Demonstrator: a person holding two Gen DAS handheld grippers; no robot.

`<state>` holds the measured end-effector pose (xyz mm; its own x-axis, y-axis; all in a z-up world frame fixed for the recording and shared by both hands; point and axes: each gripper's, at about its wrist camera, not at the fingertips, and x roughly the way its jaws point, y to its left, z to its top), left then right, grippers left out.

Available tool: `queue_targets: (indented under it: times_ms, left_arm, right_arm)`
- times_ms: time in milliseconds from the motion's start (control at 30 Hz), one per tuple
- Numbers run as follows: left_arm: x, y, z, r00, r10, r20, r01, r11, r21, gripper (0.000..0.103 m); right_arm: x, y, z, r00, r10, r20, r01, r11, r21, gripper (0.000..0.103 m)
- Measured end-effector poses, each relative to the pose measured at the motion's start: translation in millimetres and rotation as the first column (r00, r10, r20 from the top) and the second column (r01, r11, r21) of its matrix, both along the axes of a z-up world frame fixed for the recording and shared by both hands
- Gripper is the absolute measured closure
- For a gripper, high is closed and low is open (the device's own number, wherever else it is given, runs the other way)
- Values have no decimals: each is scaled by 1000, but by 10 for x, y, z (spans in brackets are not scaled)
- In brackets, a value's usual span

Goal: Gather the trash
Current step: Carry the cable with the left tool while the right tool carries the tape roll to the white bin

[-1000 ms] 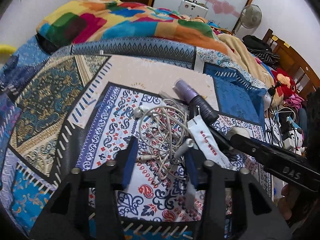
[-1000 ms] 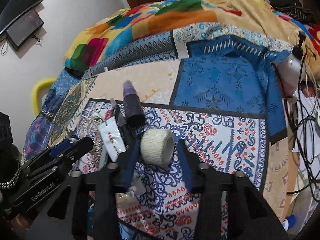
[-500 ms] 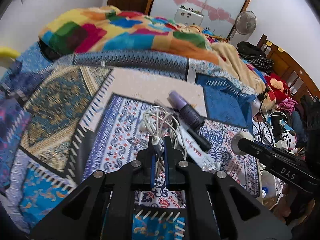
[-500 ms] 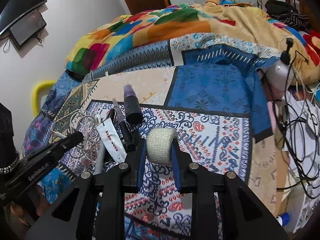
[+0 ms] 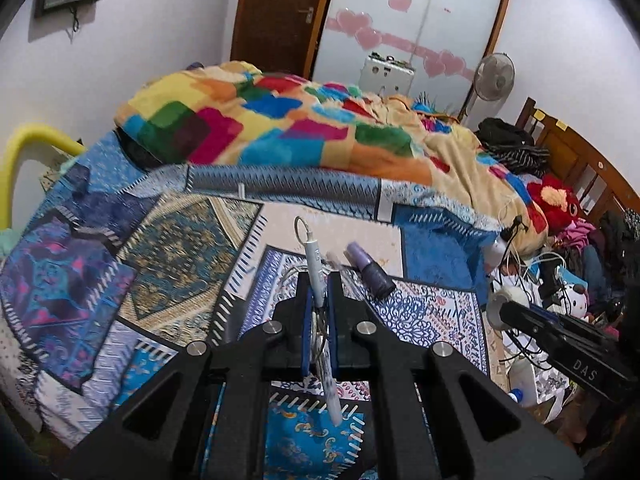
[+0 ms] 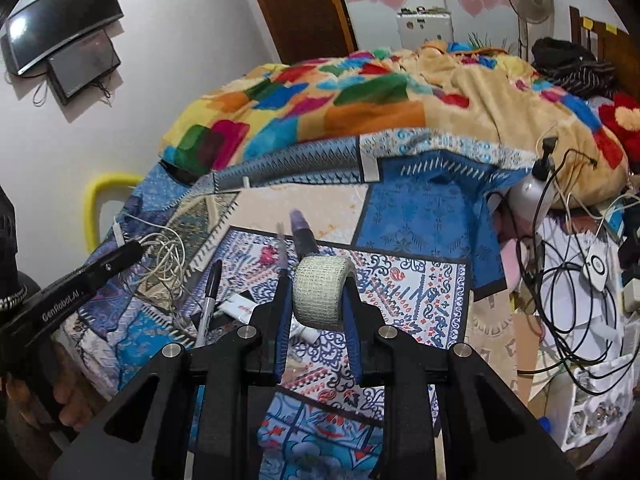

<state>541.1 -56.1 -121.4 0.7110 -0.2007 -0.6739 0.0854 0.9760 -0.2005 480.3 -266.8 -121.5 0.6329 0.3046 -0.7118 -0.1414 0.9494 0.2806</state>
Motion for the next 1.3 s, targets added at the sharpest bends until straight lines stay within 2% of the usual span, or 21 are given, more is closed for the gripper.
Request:
queue_targets:
  times_ms: [100,200,367,533,667,800,1100,1300]
  left_arm:
    - [-15,71,65,999,28,16,-28,999,27,97]
    - [14,208,-6,997,79,1,-78,995,62,97]
    - [-14,555,-137,990,137,-38,-135,990,36,97]
    - [-187,784,-109,986,166,-35,-162,983,80,97]
    - [-460,944,13,984,175,-13,-172,976,133,97]
    - [-771,1107,166,981,196,11,-196,970,145,97]
    - [-1652,1513,542,968,244,59,-249,965,88,97]
    - [-2207,1744,739,960,264,91,-272,958,88,97]
  right_arm:
    - [-67,13,66,1000,7,11,-7,1000,3,81]
    - [-111,34,82,1000,16,18,-16,1000,-3,81]
    - [-146,46,21,1000,25,4,-25,1000,-6,81]
    - [-158,104,12,999,36,-7,-37,999,-19,81]
    - [-235,187,89,999,49,8,-49,999,-24,81]
    - [-359,333,215,997,75,23,-75,997,-29,81]
    - [-805,798,586,984,161,81,-158,987,-39,81]
    - [-1193,1141,831,967,223,126,-219,975,-42,81]
